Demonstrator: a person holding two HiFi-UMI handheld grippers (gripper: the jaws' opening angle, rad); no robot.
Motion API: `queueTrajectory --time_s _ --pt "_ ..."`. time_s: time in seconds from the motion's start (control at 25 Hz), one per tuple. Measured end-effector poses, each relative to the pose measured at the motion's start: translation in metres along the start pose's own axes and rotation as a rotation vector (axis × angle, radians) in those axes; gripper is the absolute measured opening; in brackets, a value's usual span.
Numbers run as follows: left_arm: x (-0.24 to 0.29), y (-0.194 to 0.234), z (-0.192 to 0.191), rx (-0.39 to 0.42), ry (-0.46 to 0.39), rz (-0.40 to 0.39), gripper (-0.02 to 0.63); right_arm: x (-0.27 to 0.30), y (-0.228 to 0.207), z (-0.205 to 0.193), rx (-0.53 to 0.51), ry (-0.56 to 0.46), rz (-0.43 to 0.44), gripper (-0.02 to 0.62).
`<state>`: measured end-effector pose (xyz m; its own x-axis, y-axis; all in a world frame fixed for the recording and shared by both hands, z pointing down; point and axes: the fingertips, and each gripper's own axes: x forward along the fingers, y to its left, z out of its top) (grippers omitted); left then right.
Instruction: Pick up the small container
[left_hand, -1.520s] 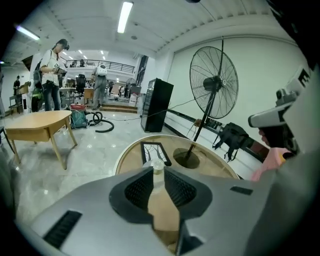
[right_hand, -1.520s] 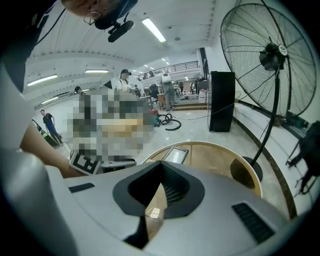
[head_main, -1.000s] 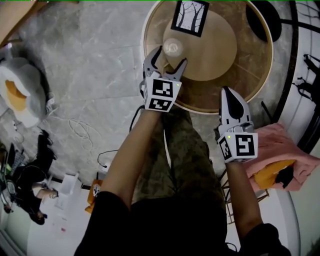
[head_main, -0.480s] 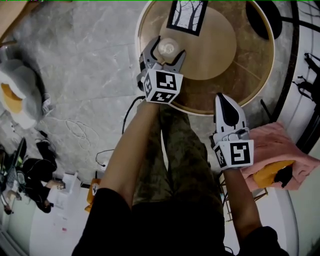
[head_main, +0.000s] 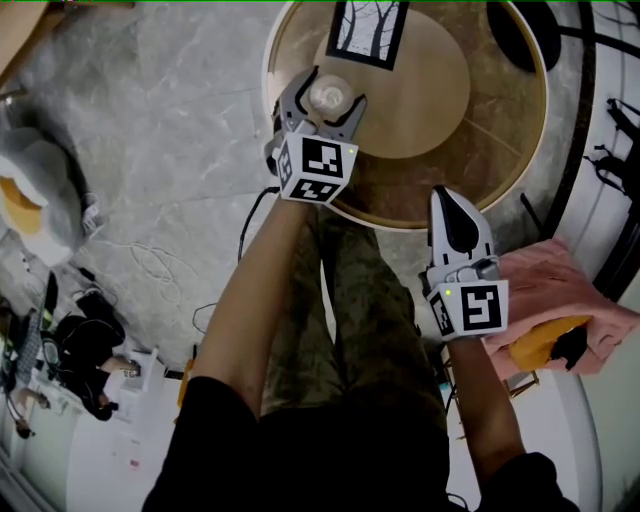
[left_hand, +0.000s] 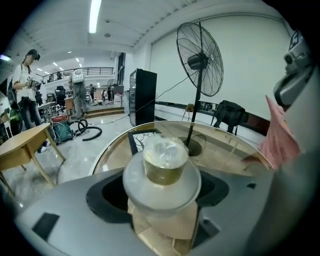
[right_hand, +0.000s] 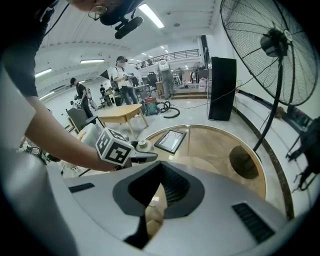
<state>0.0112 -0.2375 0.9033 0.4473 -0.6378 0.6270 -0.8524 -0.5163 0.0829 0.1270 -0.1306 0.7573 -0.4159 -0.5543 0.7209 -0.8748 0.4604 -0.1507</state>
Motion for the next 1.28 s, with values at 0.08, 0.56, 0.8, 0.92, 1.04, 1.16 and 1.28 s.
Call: queueTrajectory --time_s 0.08,0.56,0.8,0.92,1.04,1.16,1.28 --pt "-0.001 -0.001 0.000 -0.006 0.002 -0.020 0.353 -0.002 0.003 0.001 -0.003 -0.003 -0.002 0.021" --pt "-0.037 -0.004 0.021 -0.018 -0.032 -0.054 0.351 -0.011 -0.004 -0.004 0.091 -0.020 -0.074 0.021" --pt "-0.080 -0.017 0.049 -0.014 -0.042 -0.066 0.351 -0.036 -0.006 0.013 0.111 -0.054 -0.138 0.021" --pt "-0.104 -0.028 0.066 -0.009 -0.052 -0.078 0.351 -0.057 -0.003 0.027 0.128 -0.092 -0.169 0.021" --pt "-0.135 -0.036 0.085 -0.003 -0.060 -0.097 0.350 -0.075 0.008 0.040 0.141 -0.129 -0.175 0.021" --pt "-0.167 -0.047 0.109 0.014 -0.060 -0.107 0.350 -0.100 0.018 0.056 0.148 -0.147 -0.168 0.021" --pt "-0.198 -0.059 0.141 0.019 -0.084 -0.116 0.350 -0.128 0.022 0.080 0.141 -0.169 -0.173 0.021"
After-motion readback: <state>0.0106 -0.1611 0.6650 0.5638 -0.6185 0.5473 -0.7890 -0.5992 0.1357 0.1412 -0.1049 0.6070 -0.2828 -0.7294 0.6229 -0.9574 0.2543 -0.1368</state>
